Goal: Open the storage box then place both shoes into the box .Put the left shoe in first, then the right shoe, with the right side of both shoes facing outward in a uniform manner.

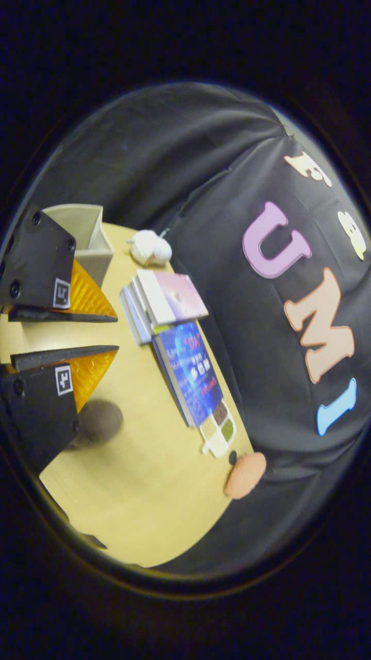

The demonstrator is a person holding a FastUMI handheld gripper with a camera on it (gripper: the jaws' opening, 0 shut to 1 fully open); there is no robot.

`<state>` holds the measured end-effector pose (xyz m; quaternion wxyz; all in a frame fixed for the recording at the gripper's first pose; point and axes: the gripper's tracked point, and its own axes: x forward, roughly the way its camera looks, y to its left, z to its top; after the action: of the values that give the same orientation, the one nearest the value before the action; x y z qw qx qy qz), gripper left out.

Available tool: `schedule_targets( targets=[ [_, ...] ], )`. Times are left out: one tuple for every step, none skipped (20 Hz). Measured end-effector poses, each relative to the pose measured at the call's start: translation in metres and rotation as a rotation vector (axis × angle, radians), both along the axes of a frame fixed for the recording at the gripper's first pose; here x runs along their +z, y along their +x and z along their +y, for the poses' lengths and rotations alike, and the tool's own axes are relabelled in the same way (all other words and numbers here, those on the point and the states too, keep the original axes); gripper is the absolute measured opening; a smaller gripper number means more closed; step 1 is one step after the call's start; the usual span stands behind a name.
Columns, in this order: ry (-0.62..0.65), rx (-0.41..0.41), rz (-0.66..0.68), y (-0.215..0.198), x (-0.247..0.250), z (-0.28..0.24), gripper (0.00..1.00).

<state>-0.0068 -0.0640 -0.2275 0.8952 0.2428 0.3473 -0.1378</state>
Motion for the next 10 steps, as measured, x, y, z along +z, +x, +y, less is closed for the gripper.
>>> schedule_targets(
  targets=[
    [-0.022, -0.012, 0.017, -0.01, -0.01, -0.016, 0.26],
    [-0.034, -0.028, 0.032, -0.021, -0.02, -0.027, 0.26],
    [-0.042, -0.041, 0.055, -0.032, -0.031, -0.037, 0.26],
    [-0.05, -0.055, 0.077, -0.044, -0.041, -0.045, 0.26],
    [-0.055, -0.065, 0.1, -0.055, -0.052, -0.051, 0.26],
    [-0.049, -0.074, 0.121, -0.067, -0.062, -0.053, 0.26],
    [-0.04, -0.081, 0.142, -0.077, -0.072, -0.052, 0.26],
    [-0.034, -0.088, 0.158, -0.086, -0.08, -0.052, 0.26],
    [-0.031, -0.092, 0.175, -0.094, -0.088, -0.052, 0.26],
    [-0.027, -0.095, 0.191, -0.101, -0.095, -0.05, 0.26]
  ],
)
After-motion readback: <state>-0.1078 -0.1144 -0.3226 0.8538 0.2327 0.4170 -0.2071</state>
